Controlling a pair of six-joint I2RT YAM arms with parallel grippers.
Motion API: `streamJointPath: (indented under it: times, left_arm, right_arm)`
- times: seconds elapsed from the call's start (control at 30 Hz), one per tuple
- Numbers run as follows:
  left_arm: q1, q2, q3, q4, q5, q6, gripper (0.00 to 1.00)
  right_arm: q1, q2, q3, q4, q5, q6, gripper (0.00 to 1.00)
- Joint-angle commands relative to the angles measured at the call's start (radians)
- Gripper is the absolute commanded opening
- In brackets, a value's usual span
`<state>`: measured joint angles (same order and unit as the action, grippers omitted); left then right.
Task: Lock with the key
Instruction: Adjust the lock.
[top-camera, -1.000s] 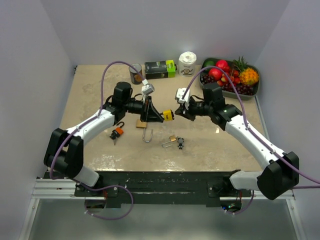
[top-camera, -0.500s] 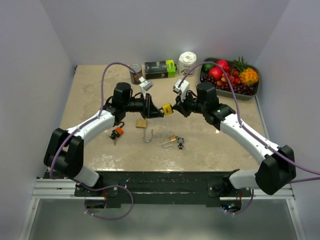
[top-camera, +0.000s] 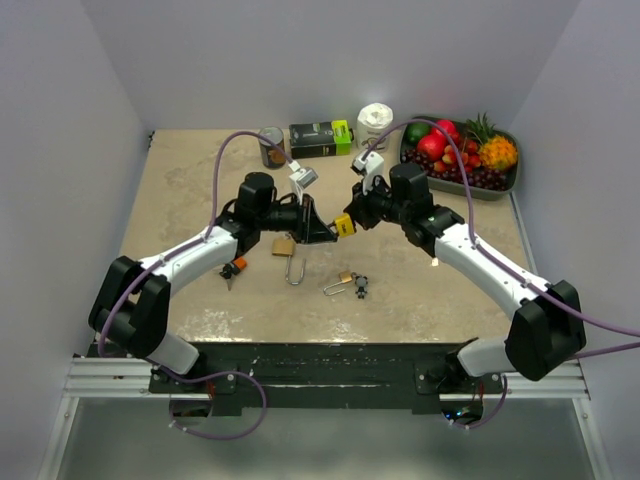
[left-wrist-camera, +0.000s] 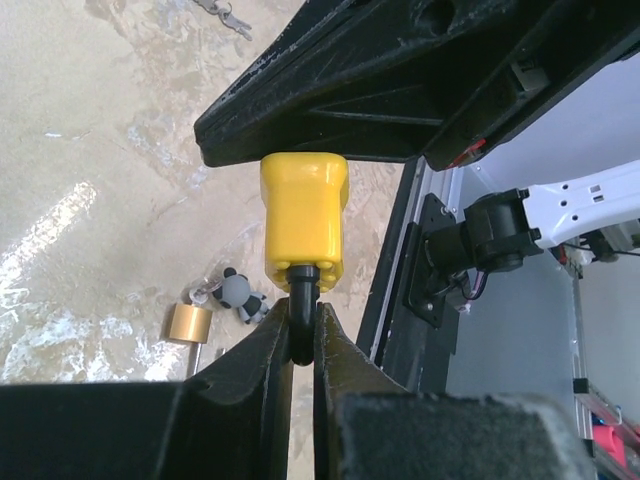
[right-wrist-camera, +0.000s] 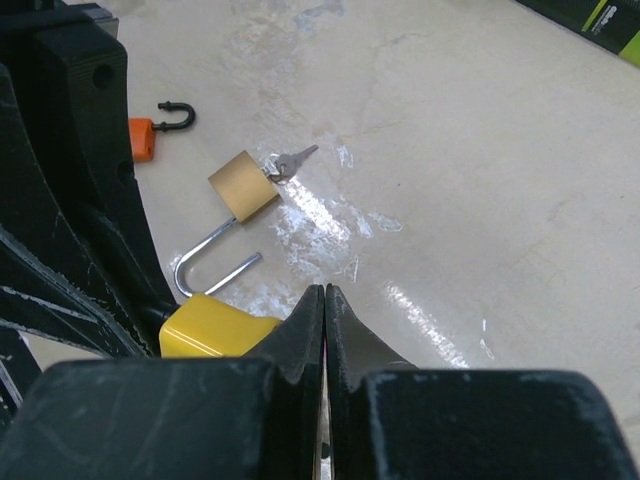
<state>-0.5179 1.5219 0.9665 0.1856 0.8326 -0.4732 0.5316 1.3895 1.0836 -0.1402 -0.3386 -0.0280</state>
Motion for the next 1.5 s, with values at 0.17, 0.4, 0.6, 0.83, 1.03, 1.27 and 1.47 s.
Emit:
streamJointPath:
  times: [0.17, 0.4, 0.6, 0.83, 1.03, 1.27, 1.47]
  left_arm:
    - [0.042, -0.057, -0.032, 0.242, -0.184, -0.114, 0.0]
    - [0.041, -0.046, -0.037, 0.241, -0.19, -0.122, 0.0]
    - [0.033, -0.04, -0.032, 0.241, -0.19, -0.114, 0.0]
    - [0.013, -0.019, -0.023, 0.226, -0.179, -0.094, 0.0]
    - [-0.01, 0.012, 0.014, 0.193, -0.187, -0.068, 0.0]
    - [-0.022, 0.047, 0.054, 0.166, -0.161, -0.036, 0.0]
    - [0.013, 0.023, 0.037, 0.16, -0.115, -0.056, 0.0]
  right_arm:
    - [0.038, -0.009, -0.018, 0.037, 0.047, 0.296, 0.0]
    - [0.039, 0.013, 0.009, 0.059, 0.182, 0.32, 0.0]
    - [0.045, 0.02, -0.002, 0.094, 0.116, 0.29, 0.0]
    - [0.073, 0.02, -0.004, 0.116, 0.079, 0.251, 0.0]
    - [0.149, -0.004, -0.01, 0.132, 0.07, 0.14, 0.0]
    - [0.24, -0.06, -0.076, 0.175, -0.026, -0.062, 0.0]
    - [0.213, -0.107, -0.099, 0.117, 0.025, -0.15, 0.0]
